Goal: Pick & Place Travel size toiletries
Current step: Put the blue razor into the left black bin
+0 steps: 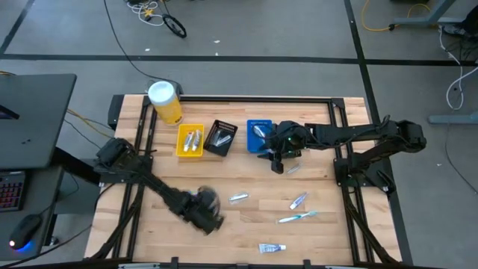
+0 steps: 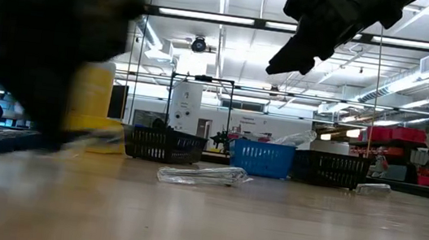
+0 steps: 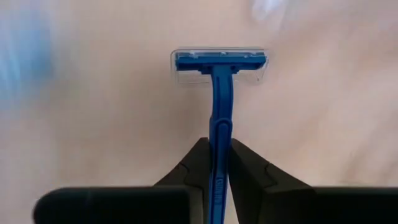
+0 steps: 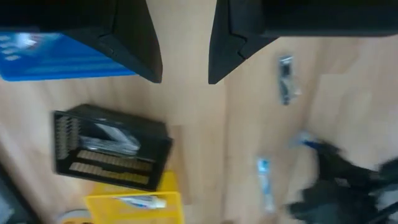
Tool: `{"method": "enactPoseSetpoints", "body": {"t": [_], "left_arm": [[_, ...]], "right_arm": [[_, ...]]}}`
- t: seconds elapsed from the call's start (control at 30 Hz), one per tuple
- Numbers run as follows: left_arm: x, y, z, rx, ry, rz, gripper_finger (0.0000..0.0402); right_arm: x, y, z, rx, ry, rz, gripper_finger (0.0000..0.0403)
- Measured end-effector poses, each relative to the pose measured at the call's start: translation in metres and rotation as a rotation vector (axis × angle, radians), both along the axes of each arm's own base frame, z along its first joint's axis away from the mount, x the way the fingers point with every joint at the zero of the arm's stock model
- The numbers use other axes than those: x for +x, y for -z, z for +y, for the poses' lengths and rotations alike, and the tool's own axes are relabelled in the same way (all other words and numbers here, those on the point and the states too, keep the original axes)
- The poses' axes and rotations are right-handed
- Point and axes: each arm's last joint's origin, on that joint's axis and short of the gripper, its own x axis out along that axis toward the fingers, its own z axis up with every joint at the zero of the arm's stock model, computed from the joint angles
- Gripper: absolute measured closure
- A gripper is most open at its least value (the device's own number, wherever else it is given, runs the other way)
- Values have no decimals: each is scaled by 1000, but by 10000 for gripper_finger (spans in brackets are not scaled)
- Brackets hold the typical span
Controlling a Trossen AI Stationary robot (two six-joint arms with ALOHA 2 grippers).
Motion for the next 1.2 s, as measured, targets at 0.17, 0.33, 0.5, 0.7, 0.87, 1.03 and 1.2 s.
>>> {"method": "enactPoseSetpoints", "body": {"t": [0.17, 0.33, 0.5, 0.7, 0.87, 1.03, 1.2], "left_arm": [[29, -24, 20, 193, 111, -114, 347], [61, -46, 63, 388, 192, -151, 351], [85, -65, 107, 535, 278, -156, 348], [120, -92, 169, 683, 306, -439, 348], [131, -111, 208, 678, 358, -670, 349], [130, -113, 233, 724, 337, -682, 348], [131, -114, 232, 717, 368, -702, 347]], "right_arm": [[-1, 1, 2, 36, -41, 16, 263], [-18, 5, 2, 59, 16, 161, 263], [-56, -5, 4, 7, 176, 331, 263], [-106, -33, 8, 8, 430, 247, 263], [-117, -23, 17, 122, 292, 83, 263], [-105, 14, 18, 157, 254, -159, 263], [-99, 37, 15, 156, 248, -446, 263]]}}
